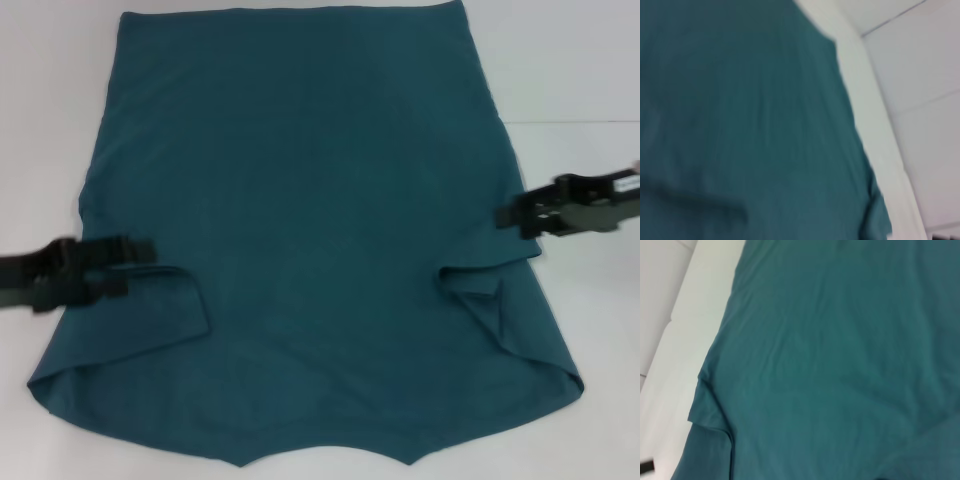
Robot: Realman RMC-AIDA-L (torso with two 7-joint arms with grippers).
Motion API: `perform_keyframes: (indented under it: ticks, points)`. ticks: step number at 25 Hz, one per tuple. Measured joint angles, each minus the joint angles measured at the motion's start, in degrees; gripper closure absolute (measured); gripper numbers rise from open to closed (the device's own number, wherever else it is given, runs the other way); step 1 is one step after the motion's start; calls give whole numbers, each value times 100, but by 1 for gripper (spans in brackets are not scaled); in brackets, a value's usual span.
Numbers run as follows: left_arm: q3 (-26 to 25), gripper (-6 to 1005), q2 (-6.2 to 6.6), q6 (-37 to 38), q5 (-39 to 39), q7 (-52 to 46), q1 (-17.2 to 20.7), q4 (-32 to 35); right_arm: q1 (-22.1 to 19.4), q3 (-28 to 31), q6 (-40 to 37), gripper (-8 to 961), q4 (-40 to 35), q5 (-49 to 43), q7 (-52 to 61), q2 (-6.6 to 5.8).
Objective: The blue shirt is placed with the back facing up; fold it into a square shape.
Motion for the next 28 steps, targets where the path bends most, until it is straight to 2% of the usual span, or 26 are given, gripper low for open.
perform_keyframes:
  ticks: [3,8,15,19,28]
  points:
    - [-233,172,17,564,388,-472,124,320,-232,205,-249,406,-141,9,-39,-77]
    - [-636,172,-37,806,762,-798,387,714,-506,419,-365,395,-188,15,-134,-98]
    - [-1081,172,-92,366,1285,-884,598,676,-628,541,-353,397,-140,26,-256,-45]
    - [-1079,171,-165,20,1358,-867,663,602,-650,562,-355,397,-141,29,-261,-34]
    - [-994,172,-195,-366,1369,-709,673,455,-680,570,-335,398,-136,33,-266,-13]
